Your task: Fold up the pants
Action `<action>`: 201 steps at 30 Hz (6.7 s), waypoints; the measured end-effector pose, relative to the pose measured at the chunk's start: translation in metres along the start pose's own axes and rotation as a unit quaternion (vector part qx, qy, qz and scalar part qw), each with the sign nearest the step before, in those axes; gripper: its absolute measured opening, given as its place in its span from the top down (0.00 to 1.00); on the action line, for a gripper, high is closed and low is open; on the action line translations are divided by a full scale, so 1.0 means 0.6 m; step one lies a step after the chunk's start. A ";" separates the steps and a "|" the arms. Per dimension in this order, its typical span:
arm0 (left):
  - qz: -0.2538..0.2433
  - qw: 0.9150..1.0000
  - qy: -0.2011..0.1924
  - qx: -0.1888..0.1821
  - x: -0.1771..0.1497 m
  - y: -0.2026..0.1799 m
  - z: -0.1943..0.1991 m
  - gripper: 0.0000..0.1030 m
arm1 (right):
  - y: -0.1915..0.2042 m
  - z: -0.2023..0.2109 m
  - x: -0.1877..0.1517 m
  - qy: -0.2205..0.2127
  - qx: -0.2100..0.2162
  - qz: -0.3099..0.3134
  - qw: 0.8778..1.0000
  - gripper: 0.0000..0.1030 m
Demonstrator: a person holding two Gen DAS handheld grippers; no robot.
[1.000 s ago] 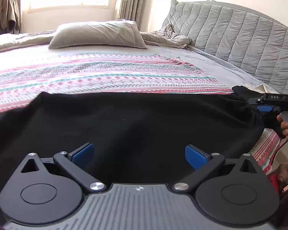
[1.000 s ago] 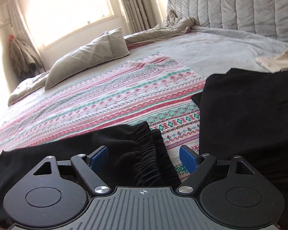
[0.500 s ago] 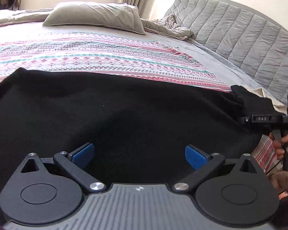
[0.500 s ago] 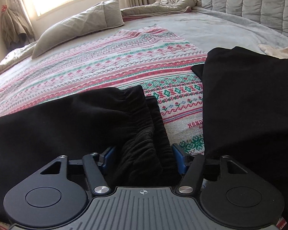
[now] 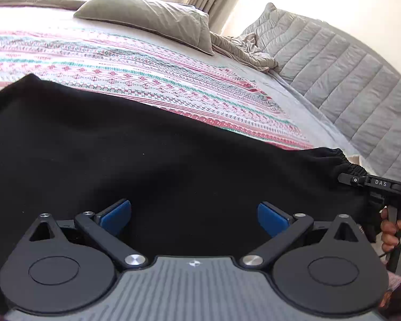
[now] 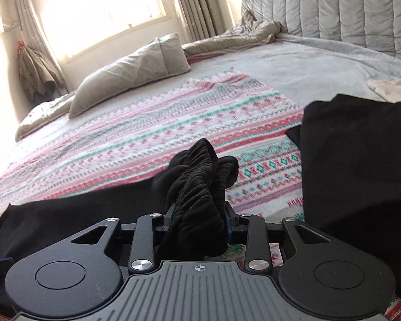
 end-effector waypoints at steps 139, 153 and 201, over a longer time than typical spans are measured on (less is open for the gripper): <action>0.211 0.961 -0.120 0.136 -0.004 0.347 0.346 0.60 | 0.538 -0.053 -0.223 0.058 0.235 0.358 0.902 0.30; 0.160 0.947 -0.174 0.219 -0.012 0.326 0.386 0.51 | 0.570 -0.068 -0.225 0.065 0.260 0.362 0.893 0.27; -0.221 0.967 -0.072 0.101 -0.110 0.083 0.209 0.00 | 0.337 -0.074 -0.175 0.314 0.328 0.032 0.890 0.68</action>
Point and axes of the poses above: each gripper's, at about its wrist camera, not at the fingertips, and z roughly against the way its jaws point, y to its left, x to its top, the point moved 2 cm from there along -z, roughly the way its jaws point, and after that the axes turned 2 degrees about -z, right-handed, at the moved point
